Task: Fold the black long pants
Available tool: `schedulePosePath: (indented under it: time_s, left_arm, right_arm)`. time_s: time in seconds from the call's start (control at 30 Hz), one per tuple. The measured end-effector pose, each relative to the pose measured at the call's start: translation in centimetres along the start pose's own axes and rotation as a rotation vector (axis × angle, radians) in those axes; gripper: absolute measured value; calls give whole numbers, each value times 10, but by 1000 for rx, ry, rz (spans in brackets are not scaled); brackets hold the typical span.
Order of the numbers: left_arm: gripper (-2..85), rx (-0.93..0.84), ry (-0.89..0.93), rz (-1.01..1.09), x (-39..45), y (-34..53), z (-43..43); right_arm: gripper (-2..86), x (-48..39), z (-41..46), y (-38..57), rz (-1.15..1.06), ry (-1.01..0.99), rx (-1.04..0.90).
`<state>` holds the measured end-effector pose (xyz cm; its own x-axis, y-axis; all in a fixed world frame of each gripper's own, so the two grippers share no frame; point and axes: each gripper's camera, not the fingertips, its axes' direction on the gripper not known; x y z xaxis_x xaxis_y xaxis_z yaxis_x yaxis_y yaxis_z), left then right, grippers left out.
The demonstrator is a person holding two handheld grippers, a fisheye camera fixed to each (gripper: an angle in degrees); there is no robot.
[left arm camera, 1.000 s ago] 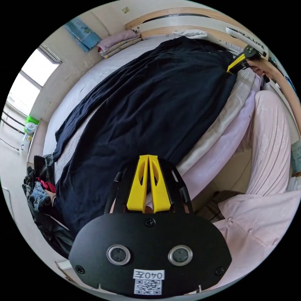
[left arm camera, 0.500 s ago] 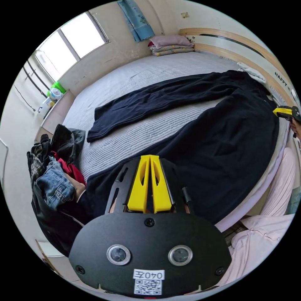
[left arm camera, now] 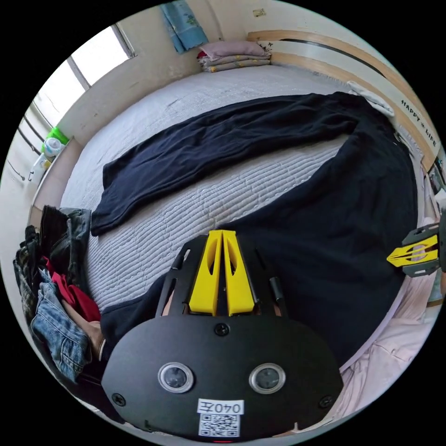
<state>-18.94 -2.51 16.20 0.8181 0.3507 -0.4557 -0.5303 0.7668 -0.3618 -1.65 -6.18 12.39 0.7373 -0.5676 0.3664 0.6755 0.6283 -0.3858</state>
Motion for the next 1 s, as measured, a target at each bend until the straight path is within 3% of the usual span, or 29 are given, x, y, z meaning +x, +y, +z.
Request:
schedulePosePath:
  time_s: [0.17,0.27,0.37,0.5,0.57,0.63,0.73,0.83,1.0]
  left_arm:
    - [-9,47,23,-108,-7,23,-11]
    - [-9,78,-92,-116,-7,53,-33]
    - [-9,-33,-224,-163,-31,78,-18]
    - [-9,-21,-22,-324,-79,101,-6]
    - [-9,12,-112,-346,-75,102,-23]
    - [-9,36,-326,-340,-65,108,-36]
    - [-9,-170,-316,-307,-73,116,13]
    - [-10,-119,-388,-292,-64,115,22]
    - [-9,-121,-159,-405,-100,117,18]
  right_arm:
    - [-10,11,6,3,19,-35,0]
    - [-10,19,10,9,35,-62,19]
    - [-10,27,15,16,61,-88,39]
    - [-10,31,22,27,86,-87,54]
    - [-10,31,26,32,89,-73,60]
    - [-10,32,29,37,90,-66,62]
    - [-10,35,36,45,78,-65,58]
    - [-9,36,43,53,55,-61,52]
    - [-9,42,58,77,52,-82,71]
